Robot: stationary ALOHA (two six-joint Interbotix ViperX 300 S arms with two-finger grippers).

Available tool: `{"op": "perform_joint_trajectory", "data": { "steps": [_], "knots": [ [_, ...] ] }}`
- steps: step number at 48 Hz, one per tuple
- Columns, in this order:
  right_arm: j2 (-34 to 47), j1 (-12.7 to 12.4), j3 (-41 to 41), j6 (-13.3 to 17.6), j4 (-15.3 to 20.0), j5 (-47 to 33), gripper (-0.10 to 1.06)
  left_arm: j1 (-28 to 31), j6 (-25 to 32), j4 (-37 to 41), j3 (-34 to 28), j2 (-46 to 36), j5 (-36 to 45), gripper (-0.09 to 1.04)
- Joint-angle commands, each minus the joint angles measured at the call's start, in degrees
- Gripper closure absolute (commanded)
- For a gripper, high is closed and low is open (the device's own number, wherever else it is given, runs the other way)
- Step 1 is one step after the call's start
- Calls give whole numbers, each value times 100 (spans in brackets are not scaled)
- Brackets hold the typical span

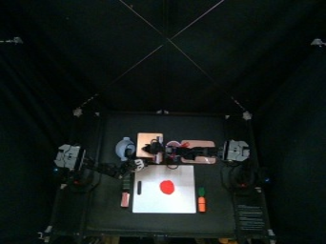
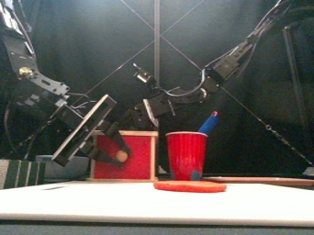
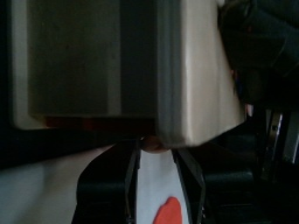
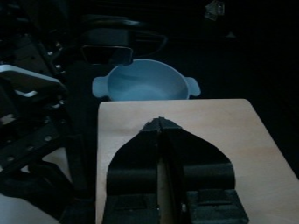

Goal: Get the cutter from the drawer then cut the dough then place the extra dough in the bowl
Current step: Open the drawer

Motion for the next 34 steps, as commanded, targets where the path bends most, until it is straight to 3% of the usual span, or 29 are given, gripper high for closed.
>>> {"op": "perform_joint_trajectory", "data": {
  "steps": [1,34],
  "knots": [
    [-44,-35,-18,-18,9,88,91,-237,9,-158,-79,-88,18,36],
    [-44,-167,-114,-26,-26,105,91,-835,9,-343,-185,-105,527,36]
  ]
}}
